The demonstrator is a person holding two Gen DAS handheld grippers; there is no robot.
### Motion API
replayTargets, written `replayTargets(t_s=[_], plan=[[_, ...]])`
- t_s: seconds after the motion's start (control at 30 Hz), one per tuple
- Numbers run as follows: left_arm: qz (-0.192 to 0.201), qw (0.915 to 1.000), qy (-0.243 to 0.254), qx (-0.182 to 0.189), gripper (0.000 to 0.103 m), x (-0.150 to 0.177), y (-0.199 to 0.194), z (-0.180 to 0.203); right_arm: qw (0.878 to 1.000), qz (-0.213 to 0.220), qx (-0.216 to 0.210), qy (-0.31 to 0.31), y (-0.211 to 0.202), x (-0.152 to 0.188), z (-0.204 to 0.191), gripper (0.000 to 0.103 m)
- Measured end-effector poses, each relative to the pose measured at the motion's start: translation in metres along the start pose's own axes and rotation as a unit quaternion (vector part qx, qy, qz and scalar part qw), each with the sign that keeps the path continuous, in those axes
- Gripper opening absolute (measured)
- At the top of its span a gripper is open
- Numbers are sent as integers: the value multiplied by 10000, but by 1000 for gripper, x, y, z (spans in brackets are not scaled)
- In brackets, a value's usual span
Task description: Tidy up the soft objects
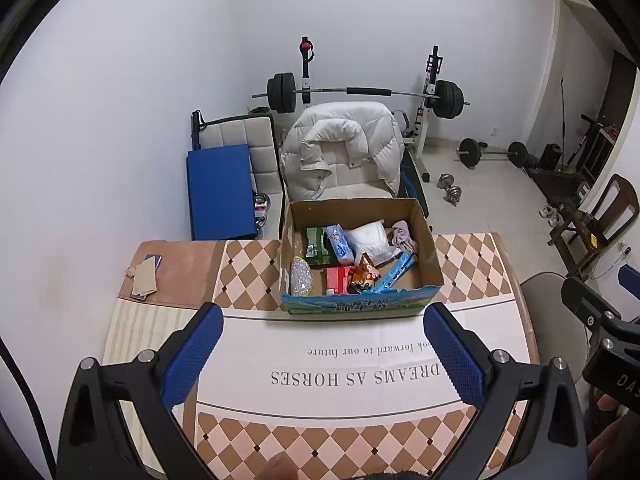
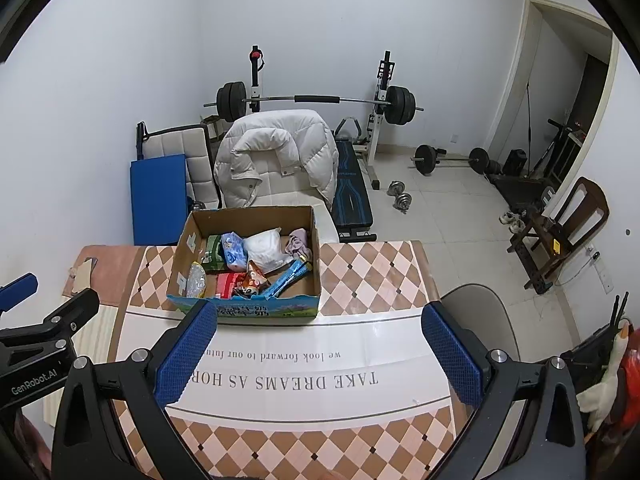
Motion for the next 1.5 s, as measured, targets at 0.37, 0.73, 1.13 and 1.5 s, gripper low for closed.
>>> replayTargets(t_s=[0.37, 0.73, 1.13, 1.5], plan=[[80, 9999, 47, -74, 103, -4, -1, 1, 10000, 46, -4, -11, -1, -5, -2, 103], [84, 9999, 28, -76, 103, -3, -1, -1, 10000, 20, -25, -34, -1, -4, -1, 103], [135, 9999, 30, -66, 103, -6, -3, -2, 9999, 133, 24, 55, -8, -8, 1, 103], [225, 9997, 24, -102, 103, -16, -11, 0, 9997, 246, 39, 77, -14, -14, 1, 103]])
Point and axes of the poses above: each gripper's, at about its wrist camera, not at the fingertips, and y roughly the way its jaws point, z to its right, x to its underside, the point moved 10 cm from there along y, roughly the way its jaws point, and after that the axes turned 1 degree about -x, right-handed, at the moved point
